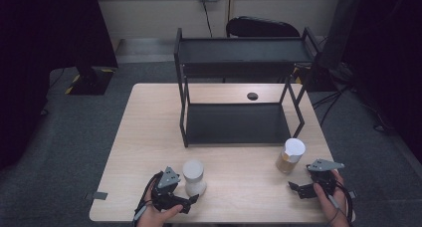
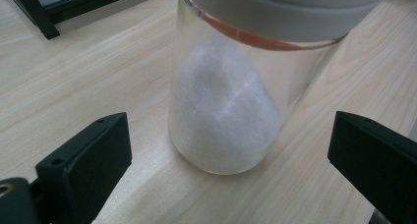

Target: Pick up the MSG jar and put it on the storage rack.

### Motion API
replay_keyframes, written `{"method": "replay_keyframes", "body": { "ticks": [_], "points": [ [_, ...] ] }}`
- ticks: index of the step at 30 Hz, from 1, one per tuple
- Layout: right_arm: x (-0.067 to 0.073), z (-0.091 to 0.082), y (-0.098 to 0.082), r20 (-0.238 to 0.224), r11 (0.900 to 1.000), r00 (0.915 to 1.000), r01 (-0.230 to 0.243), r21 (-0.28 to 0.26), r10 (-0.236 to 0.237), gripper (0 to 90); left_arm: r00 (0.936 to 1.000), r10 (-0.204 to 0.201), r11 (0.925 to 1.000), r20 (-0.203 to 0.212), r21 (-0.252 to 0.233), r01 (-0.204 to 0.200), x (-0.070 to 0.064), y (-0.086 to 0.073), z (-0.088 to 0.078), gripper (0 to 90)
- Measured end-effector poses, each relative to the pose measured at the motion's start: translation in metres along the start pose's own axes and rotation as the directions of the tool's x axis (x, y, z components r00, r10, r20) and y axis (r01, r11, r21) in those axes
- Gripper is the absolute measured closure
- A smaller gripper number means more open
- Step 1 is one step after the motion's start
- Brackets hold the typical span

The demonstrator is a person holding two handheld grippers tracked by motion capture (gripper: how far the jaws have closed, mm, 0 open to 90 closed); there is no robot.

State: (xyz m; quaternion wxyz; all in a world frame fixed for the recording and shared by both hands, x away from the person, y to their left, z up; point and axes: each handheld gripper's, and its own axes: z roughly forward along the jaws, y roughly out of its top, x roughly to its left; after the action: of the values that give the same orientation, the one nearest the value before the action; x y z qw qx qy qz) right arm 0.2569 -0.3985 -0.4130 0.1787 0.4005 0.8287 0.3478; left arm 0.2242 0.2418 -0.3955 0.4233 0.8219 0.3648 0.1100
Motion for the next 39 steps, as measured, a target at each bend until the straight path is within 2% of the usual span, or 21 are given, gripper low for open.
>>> {"method": "replay_keyframes", "body": {
  "ticks": [22, 28, 39],
  "points": [
    [0.000, 0.000, 0.000, 0.000, 1.000, 1.0000, 0.000, 0.000, 0.000, 0.0, 0.9995, -0.026, 0.9989, 0.020, -0.039, 0.027, 0.001, 0.009, -0.001, 2.2],
    [0.000, 0.000, 0.000, 0.000, 1.000, 1.0000, 0.000, 0.000, 0.000, 0.0, 0.9994, -0.031, 0.9983, 0.014, -0.049, 0.032, 0.000, 0.013, -0.002, 2.1],
    [0.000, 0.000, 0.000, 0.000, 1.000, 1.0000, 0.000, 0.000, 0.000, 0.0, 0.9994, -0.014, 0.9980, 0.030, -0.061, 0.016, -0.001, 0.026, 0.000, 4.2]
  ]
}}
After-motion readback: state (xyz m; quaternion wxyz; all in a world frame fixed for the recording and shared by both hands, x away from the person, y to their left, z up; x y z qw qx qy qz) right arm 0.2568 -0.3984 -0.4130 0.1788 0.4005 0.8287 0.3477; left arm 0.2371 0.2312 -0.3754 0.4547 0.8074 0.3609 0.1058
